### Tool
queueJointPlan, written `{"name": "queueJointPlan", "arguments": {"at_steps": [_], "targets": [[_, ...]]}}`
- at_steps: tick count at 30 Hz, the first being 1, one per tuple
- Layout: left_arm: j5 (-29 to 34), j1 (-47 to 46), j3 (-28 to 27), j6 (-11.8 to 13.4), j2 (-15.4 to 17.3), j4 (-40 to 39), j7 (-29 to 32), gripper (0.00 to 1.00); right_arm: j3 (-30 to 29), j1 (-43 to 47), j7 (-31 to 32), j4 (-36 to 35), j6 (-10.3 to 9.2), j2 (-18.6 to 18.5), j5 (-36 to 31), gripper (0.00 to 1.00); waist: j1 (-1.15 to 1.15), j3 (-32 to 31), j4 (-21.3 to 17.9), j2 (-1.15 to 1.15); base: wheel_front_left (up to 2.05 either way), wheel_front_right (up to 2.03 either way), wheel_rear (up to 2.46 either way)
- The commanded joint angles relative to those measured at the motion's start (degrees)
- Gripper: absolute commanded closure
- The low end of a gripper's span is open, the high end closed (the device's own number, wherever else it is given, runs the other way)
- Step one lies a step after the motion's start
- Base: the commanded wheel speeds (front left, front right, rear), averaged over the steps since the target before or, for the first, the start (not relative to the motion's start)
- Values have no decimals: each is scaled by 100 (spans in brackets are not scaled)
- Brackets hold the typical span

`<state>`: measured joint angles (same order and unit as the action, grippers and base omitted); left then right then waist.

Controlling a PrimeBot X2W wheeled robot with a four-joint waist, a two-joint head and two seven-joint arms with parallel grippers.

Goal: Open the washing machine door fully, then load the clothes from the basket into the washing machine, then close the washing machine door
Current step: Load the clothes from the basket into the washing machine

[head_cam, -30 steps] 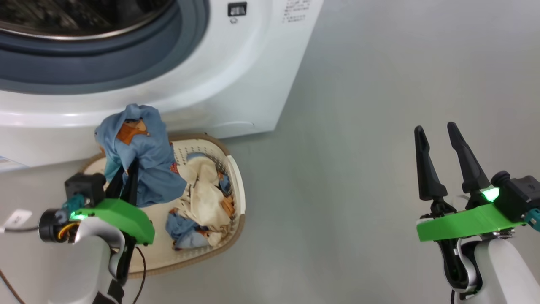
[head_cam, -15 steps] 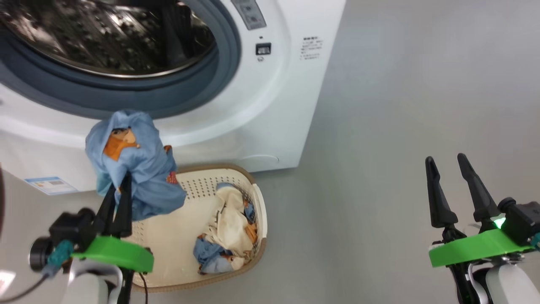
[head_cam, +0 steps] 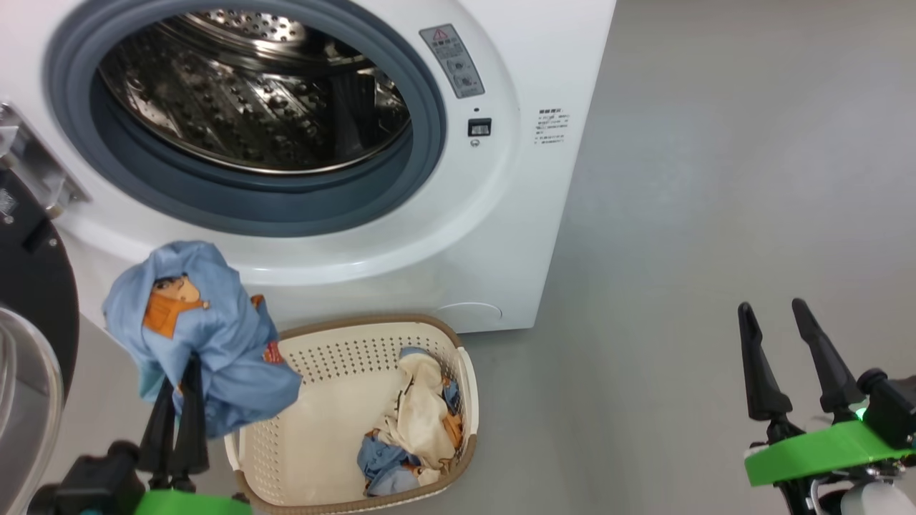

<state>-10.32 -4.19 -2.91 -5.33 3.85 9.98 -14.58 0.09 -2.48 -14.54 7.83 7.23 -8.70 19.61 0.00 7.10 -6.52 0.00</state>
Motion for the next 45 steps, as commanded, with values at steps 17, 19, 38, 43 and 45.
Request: {"name": "queueJointPlan", "arguments": {"at_steps": [17, 19, 38, 43, 45], "targets": [[37, 177, -272, 64, -85, -602, -41, 100, 76, 59, -46, -207, 25, -76, -25, 0, 0, 75, 4, 0, 0, 0, 0], [44, 117, -284, 60, -87, -594, -41, 100, 69, 29, -46, -214, 25, -67, -23, 0, 0, 130, -9, 0, 0, 0, 0], [176, -2161, -216, -146, 248, 257, -41, 100, 121, -738, -46, -337, 25, 161, -29, 0, 0, 1599, -208, 0, 0, 0, 0], [176, -3089, -139, -179, 457, 786, -41, 100, 194, -1003, -46, -342, 25, 256, -27, 0, 0, 1978, -345, 0, 0, 0, 0], [175, -3433, -85, -188, 511, 999, -41, 100, 223, -1089, -46, -345, 25, 288, -25, 0, 0, 2109, -405, 0, 0, 0, 0]]}}
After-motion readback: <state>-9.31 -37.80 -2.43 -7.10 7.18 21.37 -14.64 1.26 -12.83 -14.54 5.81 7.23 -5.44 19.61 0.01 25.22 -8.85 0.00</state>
